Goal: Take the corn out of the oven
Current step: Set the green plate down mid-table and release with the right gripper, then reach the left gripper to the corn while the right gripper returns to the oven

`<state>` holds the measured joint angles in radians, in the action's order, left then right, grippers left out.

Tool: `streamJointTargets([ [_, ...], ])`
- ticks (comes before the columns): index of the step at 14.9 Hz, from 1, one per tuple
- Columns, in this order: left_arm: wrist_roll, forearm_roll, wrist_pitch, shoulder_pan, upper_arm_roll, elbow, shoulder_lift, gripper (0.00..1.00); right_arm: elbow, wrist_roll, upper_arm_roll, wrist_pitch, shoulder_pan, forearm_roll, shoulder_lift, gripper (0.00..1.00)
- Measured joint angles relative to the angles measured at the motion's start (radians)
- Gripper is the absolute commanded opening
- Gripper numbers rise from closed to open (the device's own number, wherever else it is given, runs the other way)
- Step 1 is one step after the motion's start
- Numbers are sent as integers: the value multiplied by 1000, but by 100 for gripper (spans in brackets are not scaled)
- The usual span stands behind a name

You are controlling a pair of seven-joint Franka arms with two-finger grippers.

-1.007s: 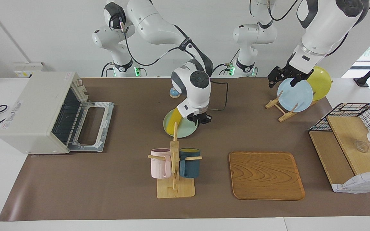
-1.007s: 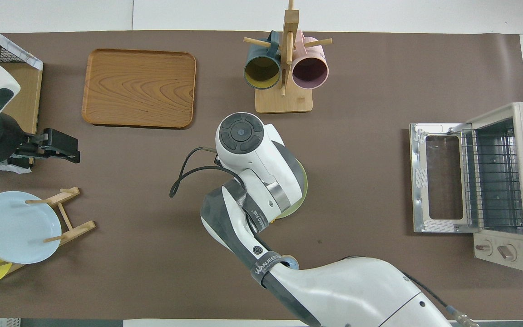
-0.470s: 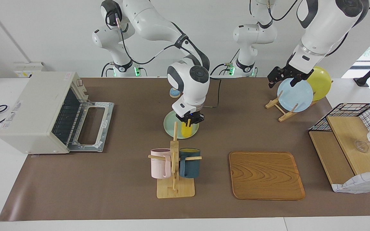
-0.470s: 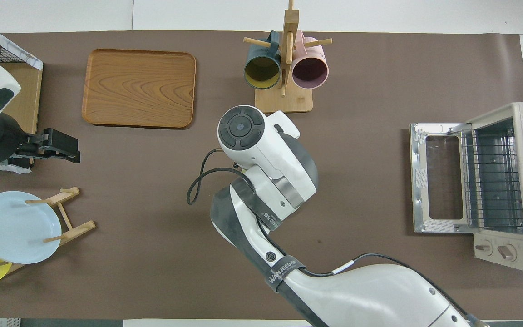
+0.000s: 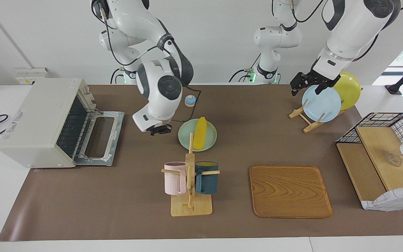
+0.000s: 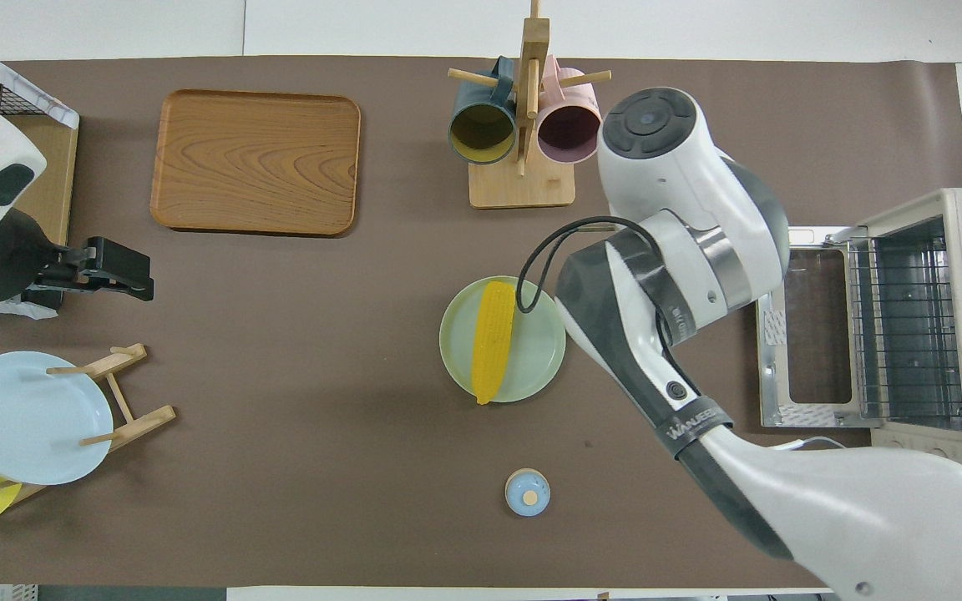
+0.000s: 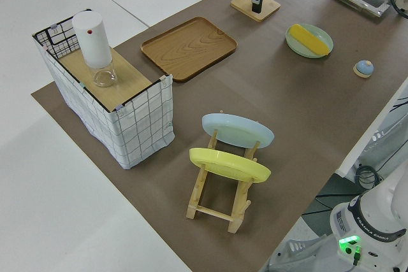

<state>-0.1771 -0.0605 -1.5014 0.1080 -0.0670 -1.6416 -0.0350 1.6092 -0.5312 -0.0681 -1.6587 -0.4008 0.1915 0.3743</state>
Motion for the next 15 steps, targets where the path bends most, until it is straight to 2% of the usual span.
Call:
streamJointTargets([
  [3,0,-7,-20,64,-9,-10,-1,100,163,38,-1,-110,86,2,-34,0],
  [5,-3,-32,-62,127,-13,-36,-1,100,280,47,-1,-214,107,30,-67,0],
  [7,-14,-57,-129,197,-15,-83,0,100,360,71,0,-266,125,64,-95,0],
  [12,-46,-97,-300,322,-17,-172,37,100,489,184,8,-456,238,62,-131,0],
  [15,-63,-97,-361,379,-16,-176,97,100,505,185,8,-471,238,66,-141,0],
])
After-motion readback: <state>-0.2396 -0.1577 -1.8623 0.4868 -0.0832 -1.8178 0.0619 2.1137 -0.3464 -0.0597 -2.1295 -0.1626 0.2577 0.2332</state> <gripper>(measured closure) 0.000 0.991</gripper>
